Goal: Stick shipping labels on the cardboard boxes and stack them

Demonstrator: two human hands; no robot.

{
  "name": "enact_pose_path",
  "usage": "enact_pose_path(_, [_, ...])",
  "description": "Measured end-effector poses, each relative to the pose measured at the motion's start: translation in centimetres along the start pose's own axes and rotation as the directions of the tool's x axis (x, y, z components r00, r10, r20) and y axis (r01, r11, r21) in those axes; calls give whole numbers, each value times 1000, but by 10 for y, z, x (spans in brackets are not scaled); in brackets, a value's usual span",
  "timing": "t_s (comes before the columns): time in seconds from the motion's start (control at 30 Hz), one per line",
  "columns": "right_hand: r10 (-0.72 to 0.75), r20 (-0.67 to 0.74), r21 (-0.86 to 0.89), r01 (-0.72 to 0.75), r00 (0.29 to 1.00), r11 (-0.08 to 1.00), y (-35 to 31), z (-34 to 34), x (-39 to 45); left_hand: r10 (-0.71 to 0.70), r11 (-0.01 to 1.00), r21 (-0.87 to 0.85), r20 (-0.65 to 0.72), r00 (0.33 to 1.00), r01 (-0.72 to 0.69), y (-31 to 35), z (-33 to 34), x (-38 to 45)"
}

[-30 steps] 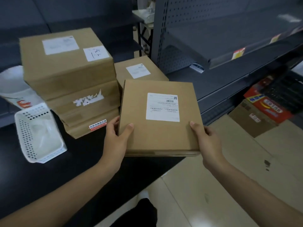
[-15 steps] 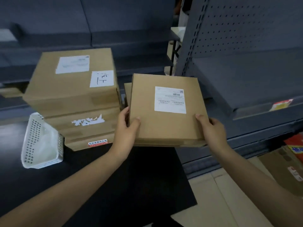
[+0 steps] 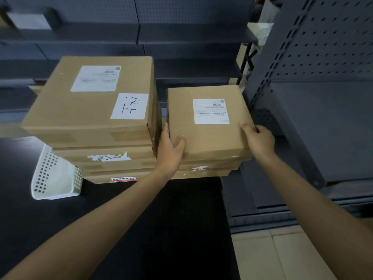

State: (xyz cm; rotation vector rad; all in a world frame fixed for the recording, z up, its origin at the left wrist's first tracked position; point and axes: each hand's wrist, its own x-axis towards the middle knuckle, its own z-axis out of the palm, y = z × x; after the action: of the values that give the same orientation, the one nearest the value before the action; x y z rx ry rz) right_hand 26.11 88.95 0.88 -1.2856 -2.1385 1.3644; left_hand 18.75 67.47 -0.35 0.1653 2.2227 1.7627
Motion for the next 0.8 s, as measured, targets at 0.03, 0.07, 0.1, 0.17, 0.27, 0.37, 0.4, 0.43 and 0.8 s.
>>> enact_pose_path(0.03, [6, 6, -10, -6, 1000, 1000, 1, 2, 4, -3, 1000, 19, -8, 1000, 3, 0, 2, 4])
enact_pose_path(0.07, [7, 11, -16, -6, 1000, 1000, 2, 4, 7, -2, 1000, 30, -14, 1000, 3, -1, 3, 8])
enact_pose_path(0.1, [2, 15, -25, -2, 1000, 1000, 3, 5, 10, -5, 999, 37, -17, 1000, 5, -1, 4, 10])
enact_pose_path(0.17, [-2, 18, -38, 3, 1000, 999, 3, 6, 13, -6, 999, 36, -23, 1000, 7, -3, 4, 16])
enact_pose_path(0.27, [3, 10, -48, -3, 1000, 999, 3, 8, 17, -5, 999, 48, 2, 1000, 5, -4, 2, 22])
enact_pose_path(0.37, [14, -1, -62, -14, 1000, 998, 1, 10, 17, 25, 996, 90, 11, 1000, -25, -3, -1, 23])
enact_pose_path(0.4, [16, -3, -70, -16, 1000, 997, 0, 10, 16, 41, 993, 113, 16, 999, -43, -4, -2, 24])
enact_pose_path(0.43, [20, -1, -80, -20, 1000, 997, -1, 10, 15, 48, 990, 131, 27, 998, -51, -3, -2, 24])
enact_pose_path(0.8, [-33, -75, -228, 15, 997, 973, -5, 2, -45, 94, 981, 157, 127, 988, -113, -5, -25, -15])
